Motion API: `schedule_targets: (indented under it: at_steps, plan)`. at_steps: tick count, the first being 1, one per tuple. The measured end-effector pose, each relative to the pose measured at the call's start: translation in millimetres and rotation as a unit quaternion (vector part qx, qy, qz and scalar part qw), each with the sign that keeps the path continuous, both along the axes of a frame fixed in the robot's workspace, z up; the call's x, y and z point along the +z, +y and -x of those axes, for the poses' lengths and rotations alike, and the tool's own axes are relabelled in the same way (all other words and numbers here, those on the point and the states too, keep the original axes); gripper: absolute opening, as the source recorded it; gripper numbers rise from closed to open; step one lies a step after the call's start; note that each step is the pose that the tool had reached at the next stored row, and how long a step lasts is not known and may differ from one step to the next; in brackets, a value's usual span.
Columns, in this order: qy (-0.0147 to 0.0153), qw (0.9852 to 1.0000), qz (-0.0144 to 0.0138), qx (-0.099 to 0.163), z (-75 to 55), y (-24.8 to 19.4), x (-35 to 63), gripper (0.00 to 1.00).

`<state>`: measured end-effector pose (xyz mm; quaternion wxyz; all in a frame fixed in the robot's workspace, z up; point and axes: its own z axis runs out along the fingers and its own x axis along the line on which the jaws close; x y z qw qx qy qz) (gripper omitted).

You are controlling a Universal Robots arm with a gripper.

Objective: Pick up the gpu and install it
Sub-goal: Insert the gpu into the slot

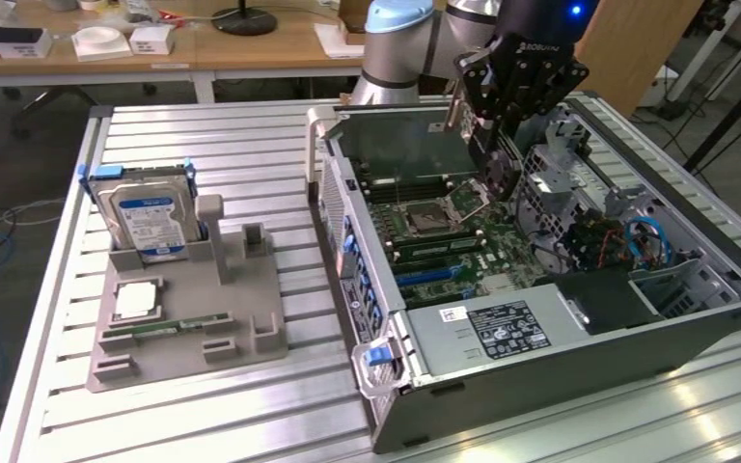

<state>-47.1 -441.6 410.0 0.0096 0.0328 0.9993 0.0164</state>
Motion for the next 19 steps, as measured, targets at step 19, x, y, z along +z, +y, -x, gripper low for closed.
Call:
schedule_targets:
  at_steps: [19]
  plan:
    - [0.0000, 0.9997, 0.0000, 0.024, 0.0, 0.0, 0.0, 0.26]
